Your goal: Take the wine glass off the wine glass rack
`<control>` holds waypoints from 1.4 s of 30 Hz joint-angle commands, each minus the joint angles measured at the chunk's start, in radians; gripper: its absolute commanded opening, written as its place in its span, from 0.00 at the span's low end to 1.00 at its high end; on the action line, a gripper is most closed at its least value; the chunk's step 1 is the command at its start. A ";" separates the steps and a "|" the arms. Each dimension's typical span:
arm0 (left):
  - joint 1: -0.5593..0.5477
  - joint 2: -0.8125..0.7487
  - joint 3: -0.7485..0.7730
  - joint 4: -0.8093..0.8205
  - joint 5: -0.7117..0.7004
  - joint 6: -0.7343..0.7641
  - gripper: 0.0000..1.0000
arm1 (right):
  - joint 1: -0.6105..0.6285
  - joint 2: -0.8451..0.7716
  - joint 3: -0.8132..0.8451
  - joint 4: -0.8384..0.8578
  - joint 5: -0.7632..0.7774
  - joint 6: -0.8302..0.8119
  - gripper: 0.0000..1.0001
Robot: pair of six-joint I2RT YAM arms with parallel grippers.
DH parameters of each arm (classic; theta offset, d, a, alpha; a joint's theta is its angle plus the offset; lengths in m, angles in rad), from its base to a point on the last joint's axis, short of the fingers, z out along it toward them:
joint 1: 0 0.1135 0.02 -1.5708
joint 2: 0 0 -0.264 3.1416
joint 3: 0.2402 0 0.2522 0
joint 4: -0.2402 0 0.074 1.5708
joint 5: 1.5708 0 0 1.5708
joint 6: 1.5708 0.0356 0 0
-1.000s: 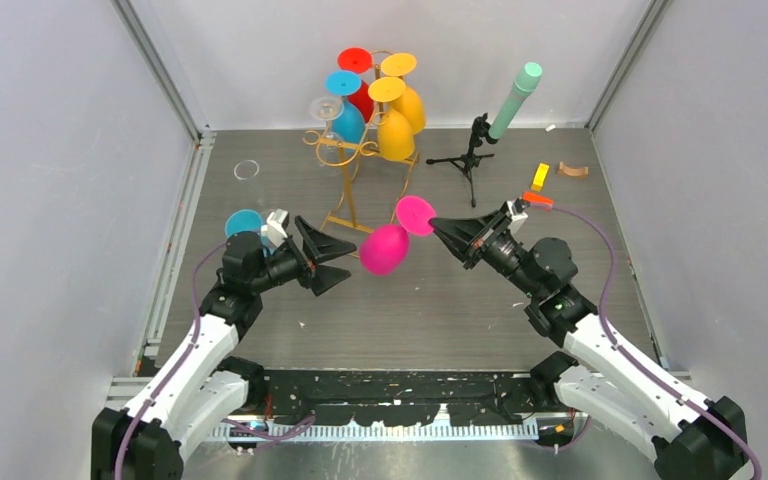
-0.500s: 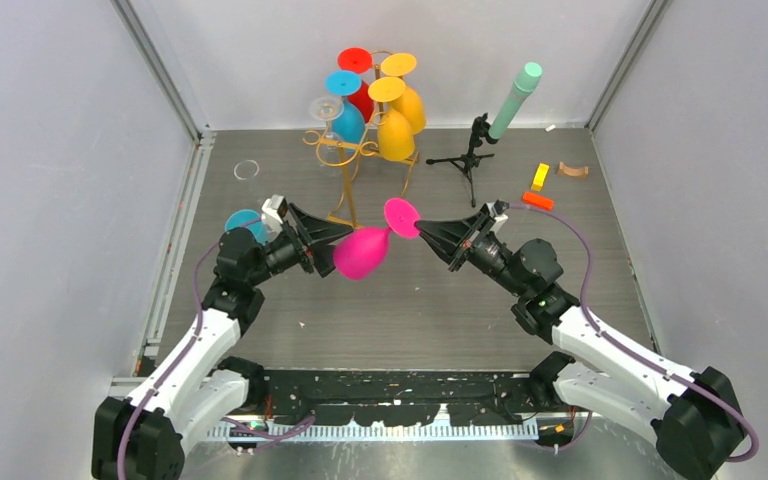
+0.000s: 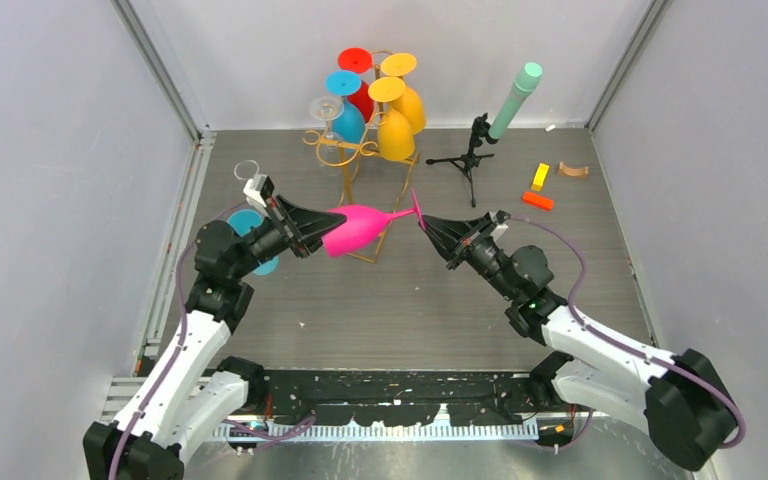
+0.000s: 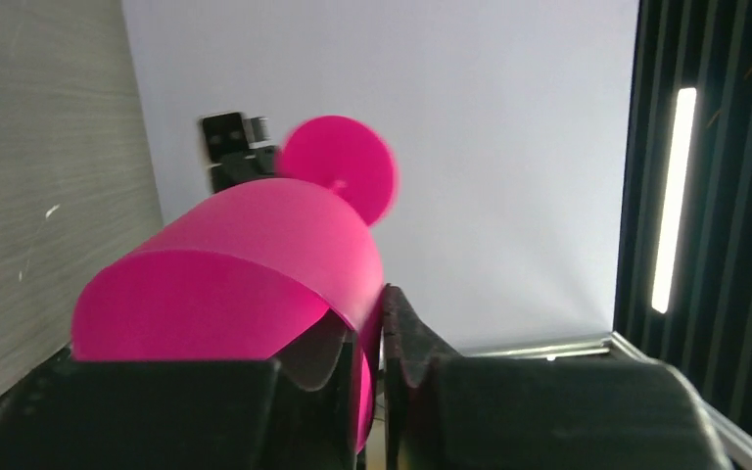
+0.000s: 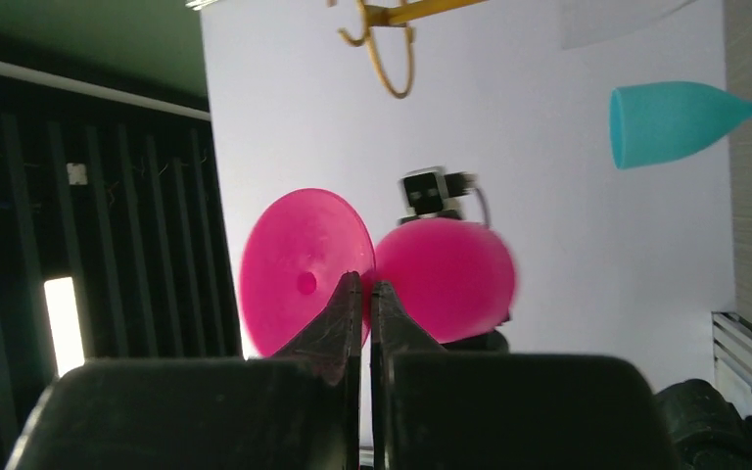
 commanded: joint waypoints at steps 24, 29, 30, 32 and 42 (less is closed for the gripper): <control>-0.012 0.169 0.574 -1.472 -0.456 1.279 0.00 | -0.001 -0.095 0.313 -0.982 0.339 -0.678 0.68; -0.017 0.223 0.569 -1.546 -0.701 1.314 0.00 | -0.001 -0.027 0.340 -0.977 0.330 -0.727 0.84; -0.017 0.227 0.565 -1.543 -0.729 1.317 0.00 | -0.001 -0.012 0.340 -0.966 0.319 -0.730 0.84; -0.017 0.235 0.542 -1.529 -0.750 1.321 0.00 | -0.001 0.006 0.334 -0.934 0.303 -0.737 0.86; 0.015 0.321 0.490 -1.454 -0.911 1.241 0.00 | -0.001 0.016 0.341 -0.939 0.317 -0.745 0.92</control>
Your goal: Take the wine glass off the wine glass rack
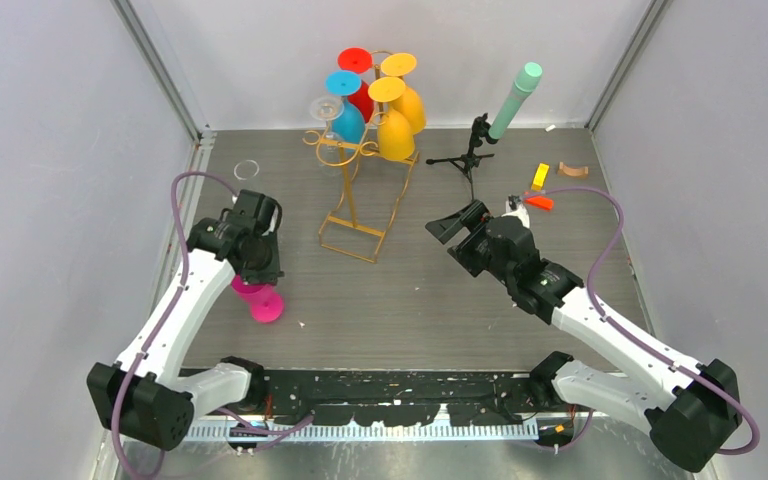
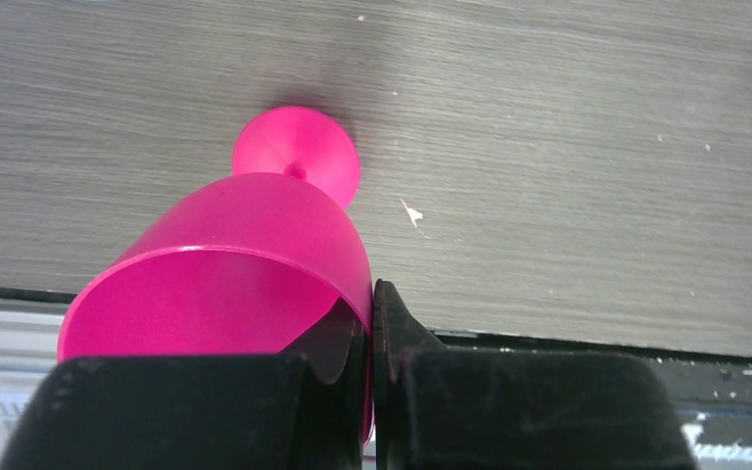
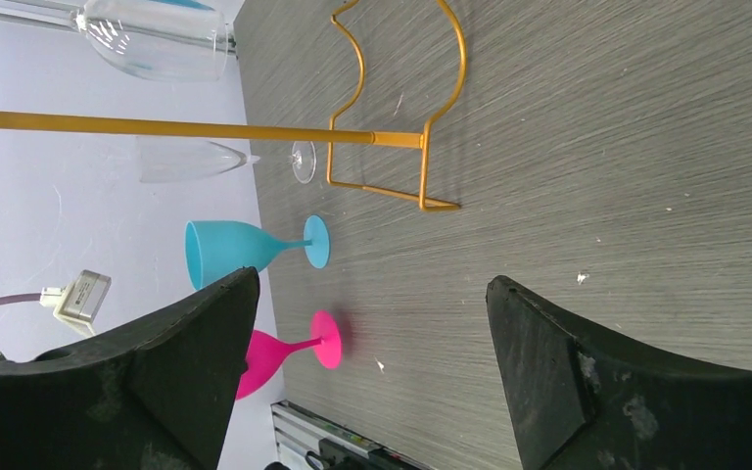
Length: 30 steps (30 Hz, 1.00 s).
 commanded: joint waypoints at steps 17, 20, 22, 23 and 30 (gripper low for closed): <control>0.164 0.042 -0.055 0.116 -0.074 -0.058 0.30 | -0.001 -0.008 0.039 -0.011 0.065 -0.058 1.00; 0.164 0.022 -0.008 0.082 -0.112 -0.049 0.55 | -0.001 -0.002 0.054 -0.011 0.068 -0.070 1.00; 0.165 0.001 0.032 0.061 -0.124 -0.037 0.67 | -0.002 0.010 0.077 -0.012 0.074 -0.082 0.99; 0.165 -0.009 0.062 0.050 -0.124 -0.031 0.72 | -0.004 0.017 0.087 -0.015 0.074 -0.087 0.97; 0.165 -0.078 0.217 0.004 -0.077 -0.002 1.00 | -0.016 0.130 0.300 -0.033 0.044 -0.174 0.93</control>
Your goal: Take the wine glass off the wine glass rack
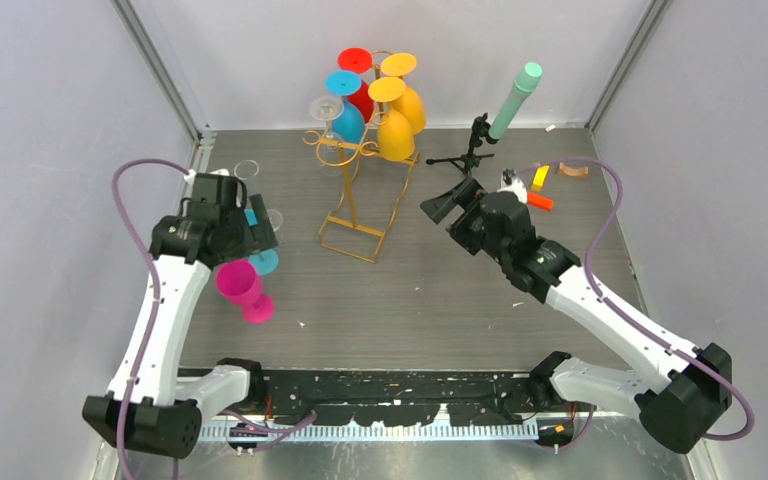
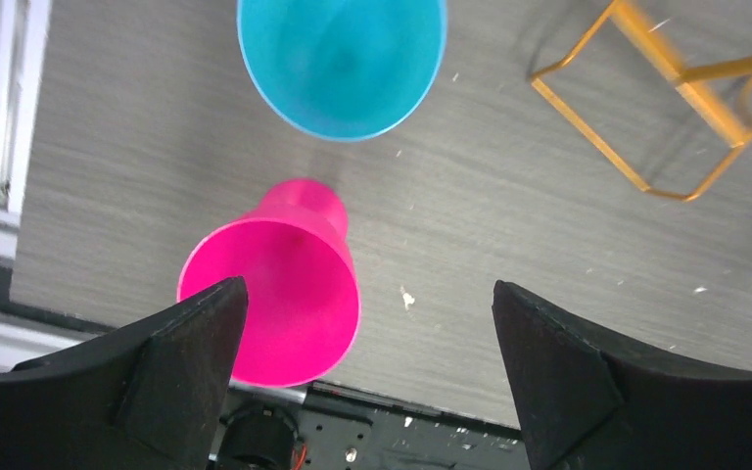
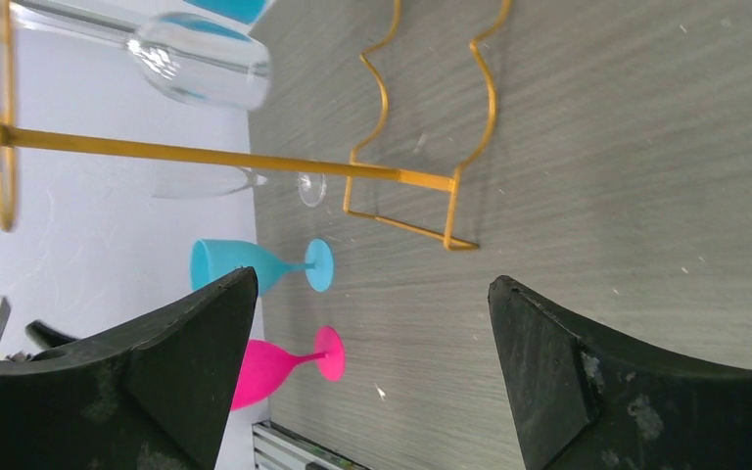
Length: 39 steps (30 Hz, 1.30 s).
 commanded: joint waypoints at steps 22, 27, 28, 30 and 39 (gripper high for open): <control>0.006 -0.271 0.054 0.083 0.362 0.157 1.00 | -0.206 0.665 0.975 0.022 -0.183 -0.169 0.75; 0.005 -0.278 0.049 0.105 0.430 0.144 1.00 | -0.210 0.800 1.134 -0.011 -0.233 -0.182 0.66; 0.006 -0.283 0.044 0.109 0.440 0.140 1.00 | -0.211 0.828 1.163 -0.017 -0.237 -0.184 0.65; 0.004 -0.286 0.038 0.111 0.446 0.140 1.00 | -0.211 0.861 1.191 -0.016 -0.240 -0.181 0.65; 0.005 -0.296 0.019 0.109 0.379 0.146 1.00 | -0.210 0.912 1.208 -0.009 -0.265 -0.154 0.39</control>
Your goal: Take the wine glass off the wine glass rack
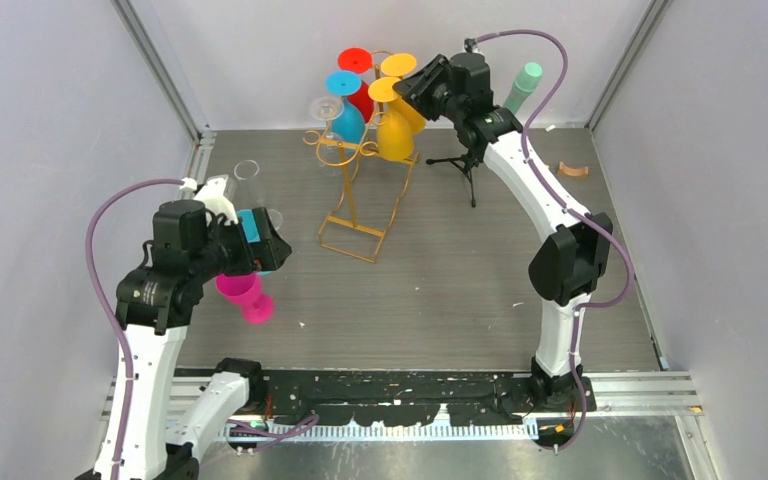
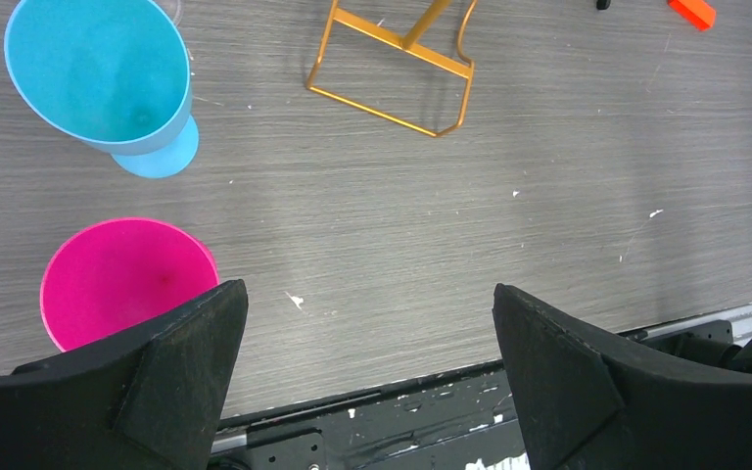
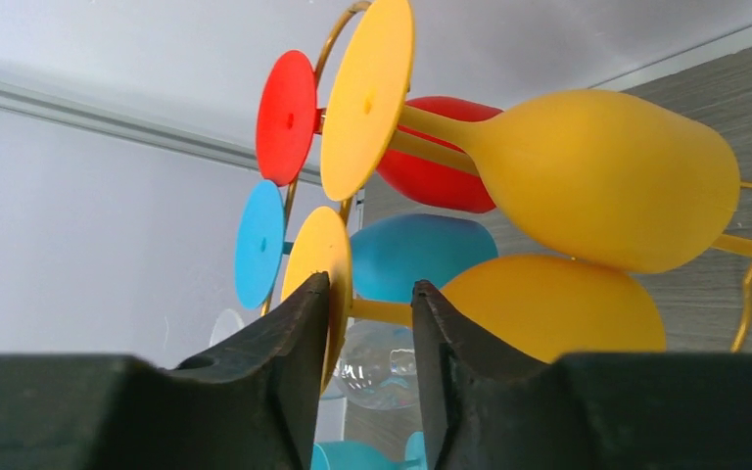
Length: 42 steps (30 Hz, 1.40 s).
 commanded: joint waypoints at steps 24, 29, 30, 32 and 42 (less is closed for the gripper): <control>0.005 0.001 0.003 0.039 -0.134 0.036 1.00 | 0.001 -0.073 0.065 -0.063 0.095 -0.025 0.02; 0.004 0.002 0.010 0.038 -0.134 0.036 1.00 | 0.001 -0.099 0.060 -0.056 0.088 0.004 0.00; 0.004 0.002 0.010 0.036 -0.134 0.036 1.00 | 0.001 -0.104 0.058 -0.056 0.089 0.009 0.00; 0.004 0.001 0.010 0.037 -0.134 0.036 1.00 | 0.001 -0.123 0.050 -0.051 0.092 0.014 0.00; 0.004 -0.003 0.014 0.036 -0.134 0.033 1.00 | 0.001 -0.208 -0.069 0.004 0.190 0.040 0.00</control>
